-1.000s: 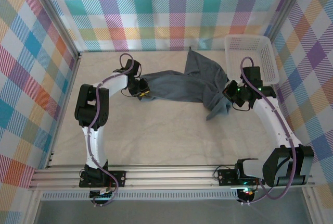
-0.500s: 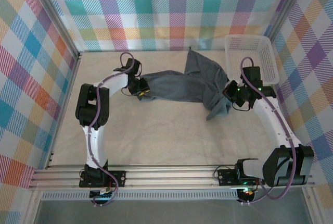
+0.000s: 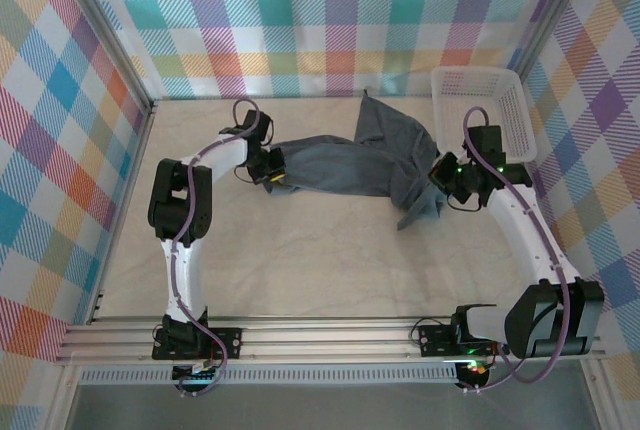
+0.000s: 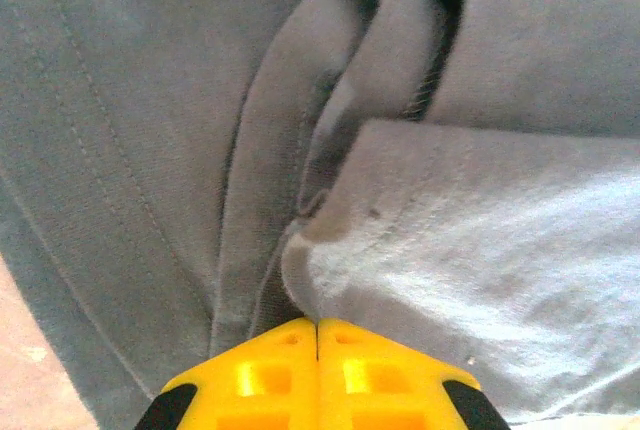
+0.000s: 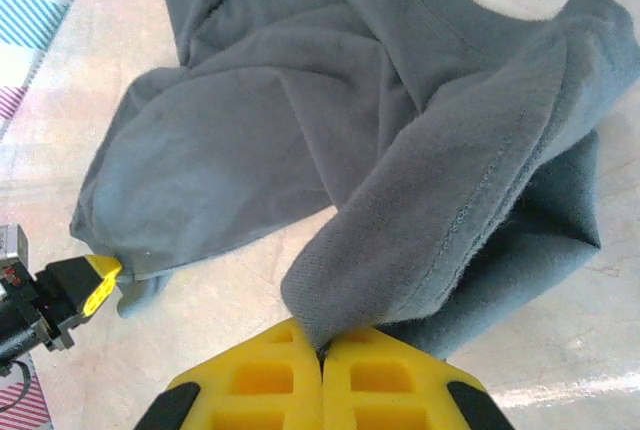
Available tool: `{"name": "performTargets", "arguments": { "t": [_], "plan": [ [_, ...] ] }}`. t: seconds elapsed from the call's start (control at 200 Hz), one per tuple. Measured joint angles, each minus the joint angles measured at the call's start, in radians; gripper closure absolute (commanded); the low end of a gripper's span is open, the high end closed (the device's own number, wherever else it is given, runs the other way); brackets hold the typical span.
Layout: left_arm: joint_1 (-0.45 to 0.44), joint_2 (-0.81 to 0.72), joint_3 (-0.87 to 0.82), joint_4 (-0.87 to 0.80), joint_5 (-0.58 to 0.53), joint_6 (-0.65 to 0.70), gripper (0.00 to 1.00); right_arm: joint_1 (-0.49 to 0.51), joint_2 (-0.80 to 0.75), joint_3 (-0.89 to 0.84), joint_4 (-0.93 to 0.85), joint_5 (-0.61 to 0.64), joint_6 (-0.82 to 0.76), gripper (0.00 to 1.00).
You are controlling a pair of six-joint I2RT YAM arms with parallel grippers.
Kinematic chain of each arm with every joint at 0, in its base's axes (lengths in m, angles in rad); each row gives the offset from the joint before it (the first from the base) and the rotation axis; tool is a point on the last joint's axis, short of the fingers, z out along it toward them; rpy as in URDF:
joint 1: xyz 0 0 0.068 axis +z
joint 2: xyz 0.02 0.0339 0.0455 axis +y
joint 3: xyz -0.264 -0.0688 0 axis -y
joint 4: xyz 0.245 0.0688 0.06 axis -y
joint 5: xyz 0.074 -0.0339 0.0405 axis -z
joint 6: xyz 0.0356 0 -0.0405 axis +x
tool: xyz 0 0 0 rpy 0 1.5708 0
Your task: Fold the inside-out t-shirt
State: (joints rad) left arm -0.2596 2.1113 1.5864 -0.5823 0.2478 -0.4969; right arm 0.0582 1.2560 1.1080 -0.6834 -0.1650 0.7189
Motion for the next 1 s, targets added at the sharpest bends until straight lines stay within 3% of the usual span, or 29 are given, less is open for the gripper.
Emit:
{"name": "performTargets", "arguments": {
  "t": [0.185, 0.415, 0.625, 1.0],
  "plan": [
    [0.051, -0.177, 0.066, -0.049, 0.011, -0.019, 1.00, 0.000, 0.002, 0.232, -0.037, 0.053, 0.000, 1.00],
    [0.262, -0.615, 0.232, -0.020, 0.027, -0.101, 1.00, 0.000, 0.002, 0.520, -0.037, 0.140, -0.009, 1.00],
    [0.240, -0.810, 0.339, -0.050, 0.044, -0.120, 1.00, 0.000, 0.011, 0.729, -0.046, 0.105, -0.056, 1.00],
    [0.241, -0.933, 0.647, -0.185, -0.143, -0.054, 1.00, 0.000, -0.072, 1.052, 0.006, 0.116, -0.111, 1.00]
  ]
}}
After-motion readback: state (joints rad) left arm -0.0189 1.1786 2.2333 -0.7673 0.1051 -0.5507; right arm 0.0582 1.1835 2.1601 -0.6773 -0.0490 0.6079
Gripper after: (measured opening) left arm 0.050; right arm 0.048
